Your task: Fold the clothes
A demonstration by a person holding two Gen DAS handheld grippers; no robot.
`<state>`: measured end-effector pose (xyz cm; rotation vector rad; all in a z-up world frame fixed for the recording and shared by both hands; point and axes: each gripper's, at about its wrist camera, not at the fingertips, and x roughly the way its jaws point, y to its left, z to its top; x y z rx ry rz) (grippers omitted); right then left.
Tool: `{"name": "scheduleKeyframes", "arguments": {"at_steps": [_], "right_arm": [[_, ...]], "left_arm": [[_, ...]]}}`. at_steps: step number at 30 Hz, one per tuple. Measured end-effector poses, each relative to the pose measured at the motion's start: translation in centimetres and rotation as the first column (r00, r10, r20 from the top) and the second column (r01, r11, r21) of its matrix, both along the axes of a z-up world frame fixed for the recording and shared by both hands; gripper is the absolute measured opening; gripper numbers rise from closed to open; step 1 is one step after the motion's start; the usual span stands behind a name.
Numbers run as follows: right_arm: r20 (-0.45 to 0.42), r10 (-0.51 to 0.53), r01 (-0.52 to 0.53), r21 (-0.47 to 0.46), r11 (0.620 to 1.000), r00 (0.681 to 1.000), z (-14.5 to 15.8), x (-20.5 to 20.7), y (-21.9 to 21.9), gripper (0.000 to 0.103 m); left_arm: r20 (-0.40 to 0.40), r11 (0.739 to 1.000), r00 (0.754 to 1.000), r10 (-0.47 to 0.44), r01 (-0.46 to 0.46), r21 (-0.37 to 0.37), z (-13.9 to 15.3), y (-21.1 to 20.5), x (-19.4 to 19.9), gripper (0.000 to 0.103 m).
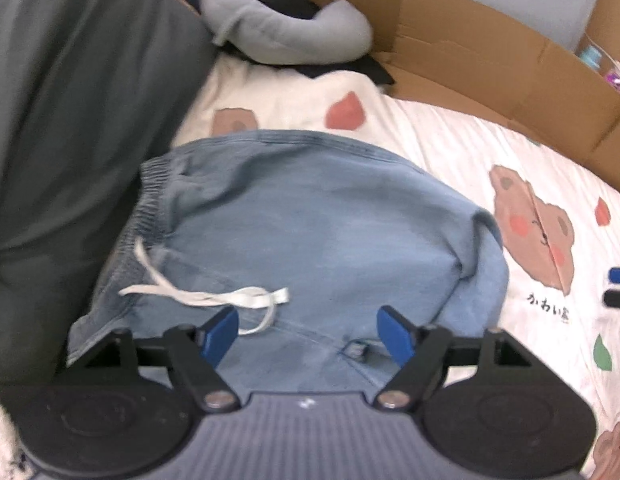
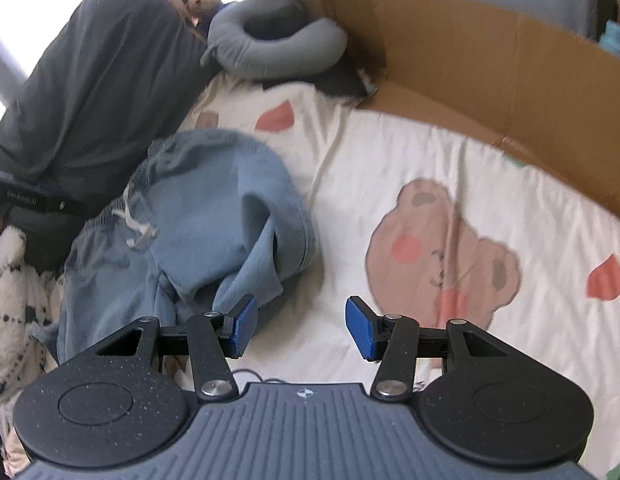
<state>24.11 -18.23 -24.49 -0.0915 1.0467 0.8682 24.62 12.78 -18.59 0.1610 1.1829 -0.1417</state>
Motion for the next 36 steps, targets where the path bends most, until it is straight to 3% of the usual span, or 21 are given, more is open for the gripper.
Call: {"name": "scheduleKeyframes", "arguments": {"at_steps": [11,16,21,30,34,36], "right_arm": [[-0.106,-0.008,0.013,0.049,0.999,0.994,-7.9,-0.5,1.9,0.056],[-0.144,-0.008,0.021,0.091,0.996,0.99,-10.6,-0.2,3.1,0.056],[-0.17,-0.012,0.033,0.12,0.992,0.985,-12.6,0.5,4.3,0.056],[-0.199,-0.017,0.048,0.156,0.987,0.98,-15.4,2.4,6.7,0.056],[-0.235,-0.018,0.064,0.189,0.98,0.972,-16.0,2.9,7.4,0.056],[-0.244,-0.011,0.063,0.203,0.977,0.97,-16.2,3.1,7.8,0.056]], "left_arm": [[-0.019,0.989,0.989,-0.149,0.148,-0.029,-5.0,-3.0,0.2,0.078],[-0.005,0.969,0.971,-0.239,0.239,0.056,-7.4,-4.8,0.3,0.078],[-0.023,0.952,0.953,-0.301,0.302,0.059,-9.6,-5.7,0.2,0.079],[-0.017,0.87,0.88,-0.475,0.473,0.142,-13.4,-7.9,-1.5,0.083],[-0.006,0.862,0.878,-0.479,0.472,0.183,-14.8,-7.3,-2.0,0.083],[0.014,0.876,0.889,-0.457,0.447,0.18,-15.2,-6.5,-2.1,0.083]]}}
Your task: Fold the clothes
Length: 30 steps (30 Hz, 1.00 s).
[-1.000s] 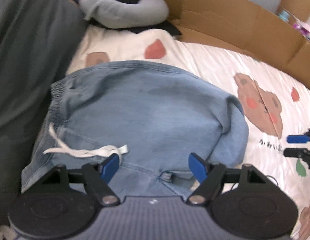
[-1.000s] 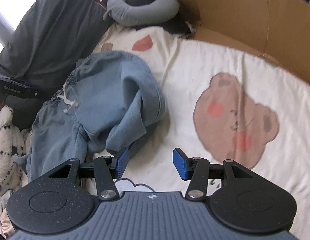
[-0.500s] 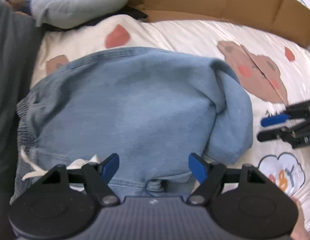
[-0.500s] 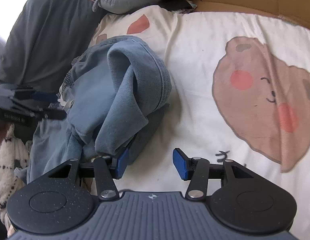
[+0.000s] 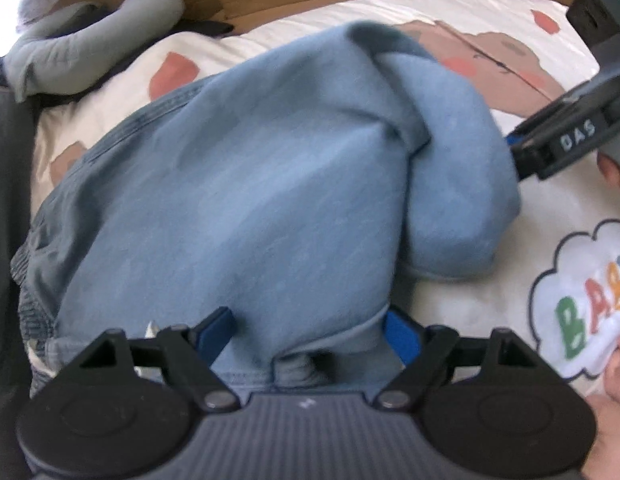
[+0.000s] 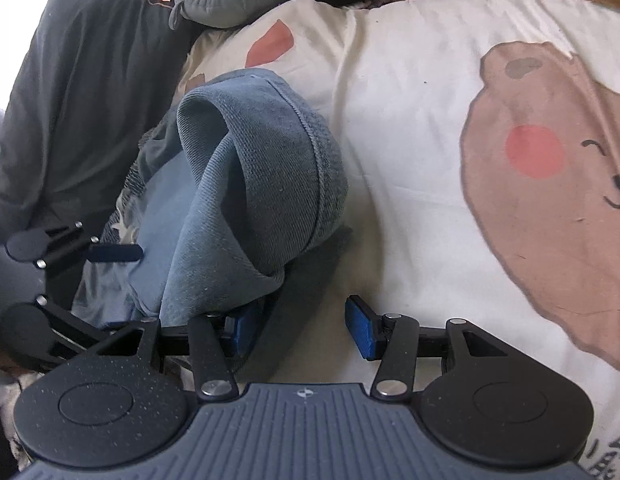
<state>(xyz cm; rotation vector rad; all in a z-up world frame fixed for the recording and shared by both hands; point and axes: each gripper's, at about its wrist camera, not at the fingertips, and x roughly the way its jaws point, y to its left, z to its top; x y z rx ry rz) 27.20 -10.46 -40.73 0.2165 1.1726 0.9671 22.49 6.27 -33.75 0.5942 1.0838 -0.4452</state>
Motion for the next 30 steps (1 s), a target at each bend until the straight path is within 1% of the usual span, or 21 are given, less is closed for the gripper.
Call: {"name": "scheduleKeyframes", "arguments": {"at_steps": [4,6,10,12,13,14,17,21,23,26,30], "right_arm": [[-0.01,0.013,-0.013,0.021,1.0,1.0,-0.3,0.4,1.0,0.055],[-0.014,0.017,-0.017,0.028,0.999,1.0,-0.5,0.6,1.7,0.055],[-0.027,0.024,-0.023,0.051,0.998,0.999,-0.9,1.1,2.7,0.054],[-0.022,0.037,-0.036,0.06,0.998,0.999,-1.0,1.4,2.9,0.037],[-0.017,0.043,-0.042,0.055,0.998,0.999,-1.0,1.4,3.0,0.008],[-0.011,0.046,-0.045,0.046,0.998,0.999,-0.9,1.5,2.9,0.003],[0.004,0.015,-0.015,0.082,0.997,1.0,-0.1,1.6,1.7,0.001],[0.018,-0.055,0.053,0.135,0.989,0.998,1.5,2.0,-0.8,0.001],[0.026,-0.078,0.073,0.15,0.986,0.997,2.2,2.3,-1.8,0.001],[0.041,-0.097,0.089,0.165,0.982,0.994,3.1,2.6,-3.0,0.001],[0.05,-0.149,0.137,0.195,0.971,0.988,4.2,3.3,-4.5,0.001]], "left_arm": [[-0.006,0.995,0.997,0.077,-0.078,-0.06,-0.3,1.5,0.0,0.084],[0.003,0.995,0.996,0.085,-0.085,-0.061,-0.5,1.7,0.0,0.084],[0.0,0.987,0.991,0.137,-0.137,-0.089,-1.0,2.1,0.3,0.085],[0.009,0.99,0.992,0.124,-0.123,-0.075,-1.4,1.8,-0.1,0.085],[0.015,0.991,0.993,0.118,-0.117,-0.069,-1.4,1.8,-0.2,0.085],[0.02,0.992,0.993,0.113,-0.111,-0.065,-1.5,1.7,-0.3,0.085],[0.019,0.988,0.991,0.131,-0.129,-0.082,-1.1,1.9,-0.6,0.085],[0.022,0.989,0.991,0.134,-0.133,-0.068,-1.1,2.2,-0.5,0.086],[0.033,0.984,0.985,0.167,-0.164,-0.075,-0.9,2.6,-0.3,0.086],[0.029,0.972,0.976,0.216,-0.212,-0.106,-0.4,3.1,-0.2,0.086],[0.065,0.968,0.967,0.246,-0.241,-0.071,-0.1,3.3,-0.4,0.085]]}}
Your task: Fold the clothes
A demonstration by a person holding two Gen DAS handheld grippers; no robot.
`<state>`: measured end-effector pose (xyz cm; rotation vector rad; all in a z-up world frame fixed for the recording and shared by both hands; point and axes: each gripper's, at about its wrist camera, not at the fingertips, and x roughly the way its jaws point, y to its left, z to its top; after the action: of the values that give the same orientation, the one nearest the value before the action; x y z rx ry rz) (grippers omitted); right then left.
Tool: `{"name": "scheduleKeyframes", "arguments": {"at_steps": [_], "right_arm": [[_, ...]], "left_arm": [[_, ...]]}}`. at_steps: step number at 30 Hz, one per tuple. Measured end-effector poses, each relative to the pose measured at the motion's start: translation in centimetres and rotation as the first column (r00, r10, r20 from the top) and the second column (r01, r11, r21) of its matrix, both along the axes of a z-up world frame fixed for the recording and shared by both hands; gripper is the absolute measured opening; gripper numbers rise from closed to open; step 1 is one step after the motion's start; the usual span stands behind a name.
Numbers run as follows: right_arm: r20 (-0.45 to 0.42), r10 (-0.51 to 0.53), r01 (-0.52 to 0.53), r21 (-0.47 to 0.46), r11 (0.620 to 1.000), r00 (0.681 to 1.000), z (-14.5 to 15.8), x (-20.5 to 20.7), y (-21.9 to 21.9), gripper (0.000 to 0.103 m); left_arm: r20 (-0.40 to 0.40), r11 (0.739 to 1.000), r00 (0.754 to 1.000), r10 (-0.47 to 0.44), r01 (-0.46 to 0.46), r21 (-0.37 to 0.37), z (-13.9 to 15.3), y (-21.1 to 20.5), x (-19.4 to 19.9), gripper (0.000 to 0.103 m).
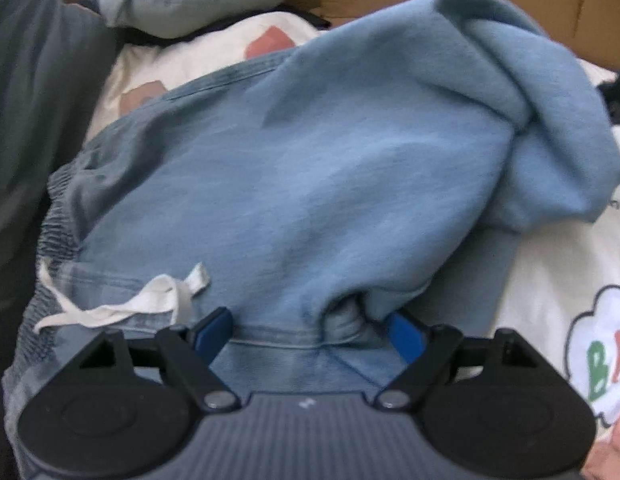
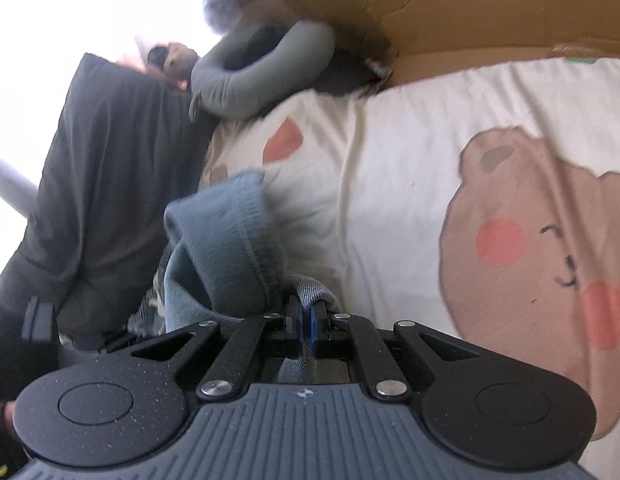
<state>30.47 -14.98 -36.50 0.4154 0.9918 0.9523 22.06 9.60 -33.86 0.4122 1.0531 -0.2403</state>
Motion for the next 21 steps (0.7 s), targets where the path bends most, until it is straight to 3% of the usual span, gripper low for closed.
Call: {"name": "scheduleKeyframes", "arguments": {"at_steps": [2,6,16,21], "right_arm": [[0.009,-0.023,0.023,0.018,1.0,1.0,0.9,0.5,-0.8,0.001],[0.028,-0.072,0.071,0.054,0.996,0.997,2.9,1.4,-2.3,0.001],[0.119,-0.182,0.163,0.157,0.974,0.976,9.4,3.0,-4.8,0.001],[0.167,-0.205,0.178,0.162,0.971,0.964,12.7,2.9,-4.6,0.001]], "left_arm": [[-0.006,0.999,1.0,0.028,-0.028,0.023,-0.3,0.6,0.3,0.083],[-0.019,0.997,0.997,0.071,-0.071,-0.001,-0.3,1.6,0.5,0.083],[-0.018,0.998,0.998,0.058,-0.058,0.006,-0.6,1.5,0.9,0.083],[-0.023,0.998,0.998,0.059,-0.059,-0.002,-0.5,1.7,1.0,0.083]]}}
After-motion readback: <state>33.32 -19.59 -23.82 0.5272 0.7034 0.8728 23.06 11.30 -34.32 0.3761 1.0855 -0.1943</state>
